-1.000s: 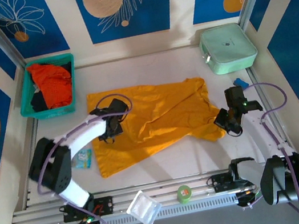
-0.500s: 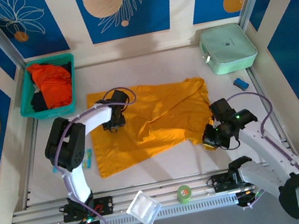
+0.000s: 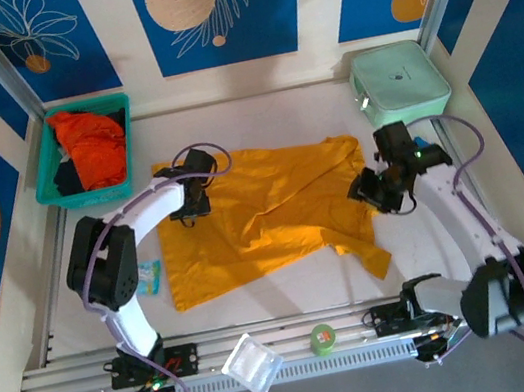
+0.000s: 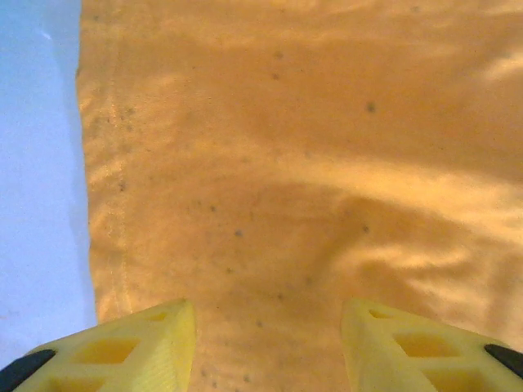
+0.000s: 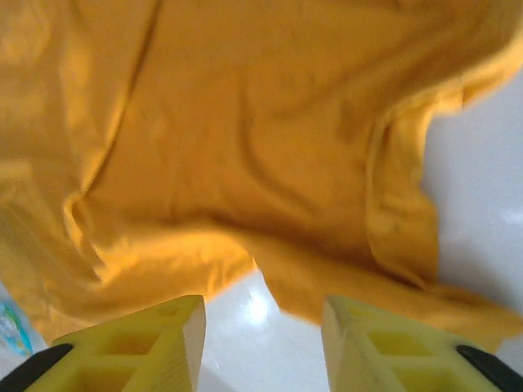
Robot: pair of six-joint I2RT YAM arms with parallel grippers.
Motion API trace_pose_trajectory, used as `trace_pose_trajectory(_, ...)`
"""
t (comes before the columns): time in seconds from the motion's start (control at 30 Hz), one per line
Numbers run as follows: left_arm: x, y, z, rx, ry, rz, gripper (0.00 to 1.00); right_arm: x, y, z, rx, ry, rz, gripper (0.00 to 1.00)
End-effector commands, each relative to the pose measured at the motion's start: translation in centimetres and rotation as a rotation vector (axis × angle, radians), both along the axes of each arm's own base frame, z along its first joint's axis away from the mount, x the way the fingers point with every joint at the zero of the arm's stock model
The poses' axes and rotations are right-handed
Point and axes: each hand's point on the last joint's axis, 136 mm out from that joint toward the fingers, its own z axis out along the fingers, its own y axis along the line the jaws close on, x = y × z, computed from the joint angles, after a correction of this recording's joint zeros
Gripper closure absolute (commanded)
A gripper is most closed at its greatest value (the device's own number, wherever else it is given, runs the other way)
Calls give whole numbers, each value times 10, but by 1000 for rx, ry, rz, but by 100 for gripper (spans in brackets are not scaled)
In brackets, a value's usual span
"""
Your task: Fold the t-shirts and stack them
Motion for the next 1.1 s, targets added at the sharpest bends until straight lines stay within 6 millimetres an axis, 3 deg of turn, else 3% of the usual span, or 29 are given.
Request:
trace_pose_trajectory(0.0, -33, -16, -6, -36, 89, -59, 49, 44, -7, -25, -38, 9, 60, 64)
trace_pose_trajectory(0.1, -52, -21, -29, -76, 134, -36, 50, 84, -13, -59, -58, 77, 82, 74)
trace_pose_trajectory(0.2, -69, -19, -50, -82, 170, -8, 51, 110, -14, -94, -65, 164, 92, 84)
trace_pose_trajectory(0.4, -97, -20, -72, -79, 232, 4, 52, 124, -21, -140, -141, 287, 80, 95)
trace_pose_trajectory(0.5, -108, -18, -82, -70, 271, 3, 52, 125, -34, -149, -189, 318, 67, 96)
trace_pose_trajectory(0.7, -121, -4, -92, -14, 310, -3, 53, 132, -72, -147, -304, 342, 49, 97)
trace_pose_trajectory(0.87, -111, -5, -91, 14, 295, -40, 53, 167, -89, -148, -328, 294, 85, 100)
trace_pose_trajectory(1.07, -89, -13, -87, 37, 263, -71, 53, 210, -78, -152, -303, 234, 151, 100)
